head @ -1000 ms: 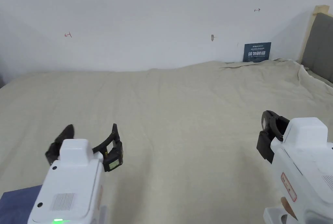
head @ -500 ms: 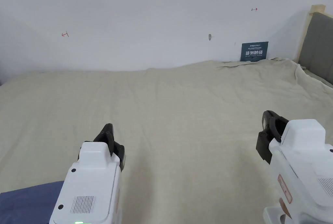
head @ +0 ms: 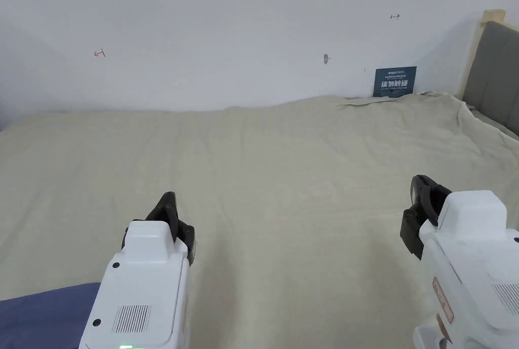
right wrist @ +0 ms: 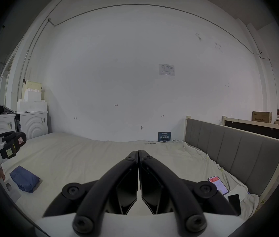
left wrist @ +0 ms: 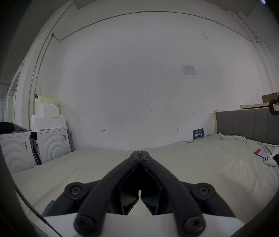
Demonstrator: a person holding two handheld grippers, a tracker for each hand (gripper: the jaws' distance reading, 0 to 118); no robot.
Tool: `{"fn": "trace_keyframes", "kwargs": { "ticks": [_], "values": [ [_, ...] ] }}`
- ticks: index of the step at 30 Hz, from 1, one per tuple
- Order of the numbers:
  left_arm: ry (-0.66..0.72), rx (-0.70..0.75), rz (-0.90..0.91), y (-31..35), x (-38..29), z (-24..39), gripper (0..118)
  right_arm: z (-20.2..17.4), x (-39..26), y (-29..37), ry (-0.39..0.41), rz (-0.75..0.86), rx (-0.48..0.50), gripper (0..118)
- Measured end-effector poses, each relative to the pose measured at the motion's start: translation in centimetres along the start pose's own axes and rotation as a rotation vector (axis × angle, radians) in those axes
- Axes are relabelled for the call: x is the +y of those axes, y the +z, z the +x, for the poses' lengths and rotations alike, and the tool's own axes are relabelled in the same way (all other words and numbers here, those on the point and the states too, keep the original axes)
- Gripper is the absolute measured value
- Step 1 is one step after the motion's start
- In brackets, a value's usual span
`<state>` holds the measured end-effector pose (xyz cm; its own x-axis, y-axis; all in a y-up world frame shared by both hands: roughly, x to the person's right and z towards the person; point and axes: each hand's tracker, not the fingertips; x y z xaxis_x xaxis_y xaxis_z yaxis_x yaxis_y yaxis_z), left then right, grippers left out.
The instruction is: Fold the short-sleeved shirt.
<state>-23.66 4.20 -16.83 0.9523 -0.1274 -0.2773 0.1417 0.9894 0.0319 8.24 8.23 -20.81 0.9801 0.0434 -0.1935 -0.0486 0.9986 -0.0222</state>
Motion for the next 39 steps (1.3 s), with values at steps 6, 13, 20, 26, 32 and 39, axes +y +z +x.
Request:
{"fn": "trace_keyframes", "kwargs": {
  "ticks": [6, 13, 20, 26, 32, 39],
  "values": [
    [-0.001, 0.002, -0.005, -0.1, 0.0, 0.1, 0, -0.6, 0.2, 0.3, 0.01, 0.0, -0.003, 0],
    [0.002, 0.003, -0.006, -0.2, 0.0, 0.1, 0, -0.6, 0.2, 0.4, 0.004, -0.003, -0.005, 0],
    [0.013, 0.004, -0.004, -0.3, 0.2, -0.1, 0, -0.6, 0.3, 0.4, 0.004, -0.004, -0.003, 0],
    [0.011, 0.007, -0.004, -0.3, 0.3, -0.1, 0, -1.2, 0.8, 0.7, 0.002, -0.004, -0.001, 0],
    [0.009, 0.004, -0.007, -0.3, 0.3, -0.2, 0, -1.1, 0.9, 0.6, 0.007, -0.005, 0.001, 0],
    [0.014, 0.007, -0.006, -0.2, 0.3, -0.2, 0, -0.4, 0.3, 0.2, 0.009, -0.006, 0.003, 0]
  ]
}}
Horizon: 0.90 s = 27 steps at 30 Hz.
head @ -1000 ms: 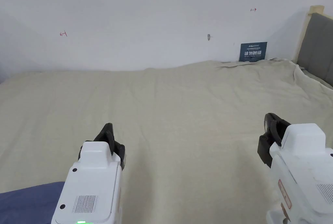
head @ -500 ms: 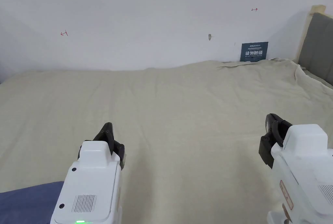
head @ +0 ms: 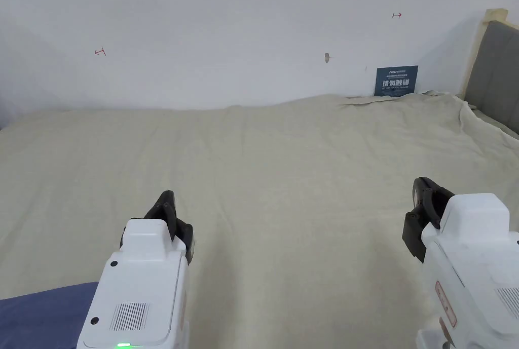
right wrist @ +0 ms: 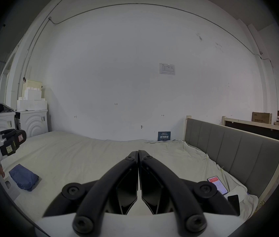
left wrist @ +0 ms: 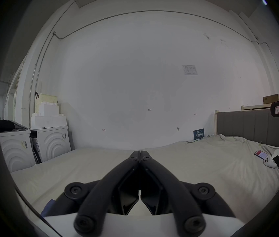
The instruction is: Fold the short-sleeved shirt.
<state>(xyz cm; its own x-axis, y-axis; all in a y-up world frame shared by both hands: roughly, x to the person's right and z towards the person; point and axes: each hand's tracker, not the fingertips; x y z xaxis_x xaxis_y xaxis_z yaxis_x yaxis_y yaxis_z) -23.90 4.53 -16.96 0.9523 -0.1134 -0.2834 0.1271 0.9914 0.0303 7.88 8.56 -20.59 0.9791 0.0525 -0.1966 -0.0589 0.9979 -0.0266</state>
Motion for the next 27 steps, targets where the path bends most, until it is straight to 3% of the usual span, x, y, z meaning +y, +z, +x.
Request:
{"fn": "trace_keyframes", "kwargs": {
  "ticks": [3, 7, 9, 12, 13, 15, 17, 19, 27],
  "values": [
    [0.001, -0.005, -0.001, 0.1, 0.1, -0.1, 0, 0.1, -0.1, 0.0, 0.001, 0.001, -0.001, 0],
    [0.018, -0.02, -0.013, 0.0, 0.2, -0.3, 20, 0.4, -0.1, -0.1, -0.001, -0.007, -0.001, 6],
    [0.027, -0.027, -0.019, 0.1, 0.2, -0.4, 39, 0.5, 0.0, -0.1, -0.003, -0.009, 0.002, 25],
    [0.031, -0.032, -0.025, 0.1, 0.2, -0.6, 69, 0.5, 0.1, 0.0, -0.011, -0.009, 0.002, 76],
    [0.033, -0.032, -0.027, 0.1, 0.2, -0.7, 71, 0.6, 0.1, 0.0, -0.014, -0.011, 0.007, 76],
    [0.033, -0.031, -0.035, 0.1, 0.2, -0.8, 79, 0.3, 0.5, 0.2, -0.021, -0.01, 0.008, 90],
    [0.031, -0.029, -0.035, 0.1, 0.2, -0.8, 102, 0.3, 0.6, 0.4, -0.025, 0.003, 0.011, 105],
    [0.029, -0.027, -0.023, 0.2, 0.2, -1.0, 118, -0.1, 1.0, 0.7, -0.025, 0.009, 0.008, 105],
    [0.03, -0.03, -0.001, 0.5, 0.8, -1.0, 118, 0.1, 1.0, 0.7, -0.027, 0.01, 0.006, 106]
  ]
}}
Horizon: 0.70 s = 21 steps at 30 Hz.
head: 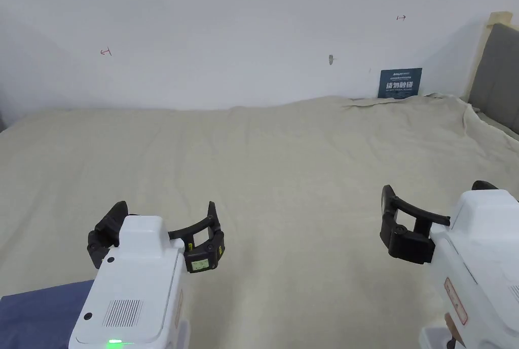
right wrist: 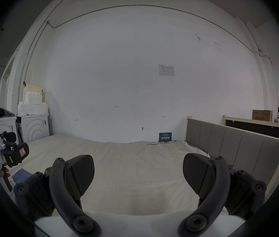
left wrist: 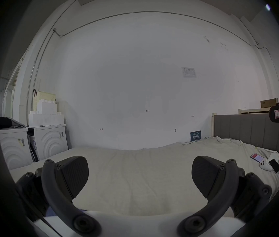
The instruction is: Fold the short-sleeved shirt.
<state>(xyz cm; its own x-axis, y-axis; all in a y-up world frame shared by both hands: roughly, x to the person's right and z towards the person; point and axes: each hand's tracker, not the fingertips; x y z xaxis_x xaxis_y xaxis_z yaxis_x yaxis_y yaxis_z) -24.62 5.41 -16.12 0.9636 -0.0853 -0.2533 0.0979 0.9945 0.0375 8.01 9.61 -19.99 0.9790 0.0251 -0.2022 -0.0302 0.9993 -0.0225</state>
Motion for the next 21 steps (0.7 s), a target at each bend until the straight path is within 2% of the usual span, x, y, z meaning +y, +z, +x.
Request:
{"fn": "trace_keyframes", "kwargs": {
  "ticks": [21],
  "values": [
    [0.001, 0.013, 0.009, -0.13, 0.17, -0.14, 118, 0.42, -0.46, 0.04, 0.0, 0.012, -0.012, 106]
  ]
}}
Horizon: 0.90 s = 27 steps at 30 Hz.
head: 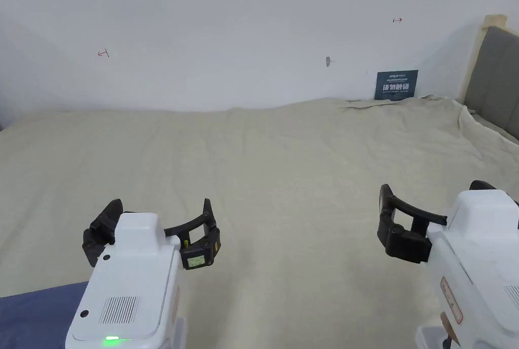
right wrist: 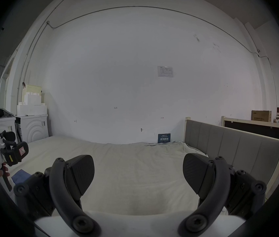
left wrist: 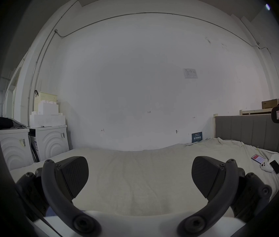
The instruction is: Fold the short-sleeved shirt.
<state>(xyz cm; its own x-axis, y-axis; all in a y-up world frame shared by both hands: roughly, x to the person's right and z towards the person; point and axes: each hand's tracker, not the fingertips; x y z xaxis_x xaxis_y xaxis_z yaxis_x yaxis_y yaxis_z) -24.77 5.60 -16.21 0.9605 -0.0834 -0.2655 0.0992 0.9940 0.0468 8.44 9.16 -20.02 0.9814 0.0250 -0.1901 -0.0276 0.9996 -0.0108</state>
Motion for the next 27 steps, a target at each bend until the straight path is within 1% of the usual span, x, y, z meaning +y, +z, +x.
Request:
{"fn": "trace_keyframes", "kwargs": {
  "ticks": [3, 5, 10, 27],
  "values": [
    [0.0, 0.0, 0.0, -0.03, 0.05, 0.04, 118, -0.42, 0.36, 0.28, -0.007, 0.002, 0.002, 106],
    [0.006, -0.002, -0.001, -0.03, 0.03, 0.0, 118, -0.51, 0.42, 0.32, 0.003, -0.001, 0.001, 106],
    [0.007, 0.002, -0.005, -0.03, -0.07, -0.04, 118, -0.13, 0.06, 0.14, 0.002, -0.005, 0.002, 106],
    [0.009, 0.005, -0.012, 0.13, -0.14, -0.08, 118, -0.54, 0.38, 0.34, 0.006, -0.004, 0.006, 106]
  ]
}}
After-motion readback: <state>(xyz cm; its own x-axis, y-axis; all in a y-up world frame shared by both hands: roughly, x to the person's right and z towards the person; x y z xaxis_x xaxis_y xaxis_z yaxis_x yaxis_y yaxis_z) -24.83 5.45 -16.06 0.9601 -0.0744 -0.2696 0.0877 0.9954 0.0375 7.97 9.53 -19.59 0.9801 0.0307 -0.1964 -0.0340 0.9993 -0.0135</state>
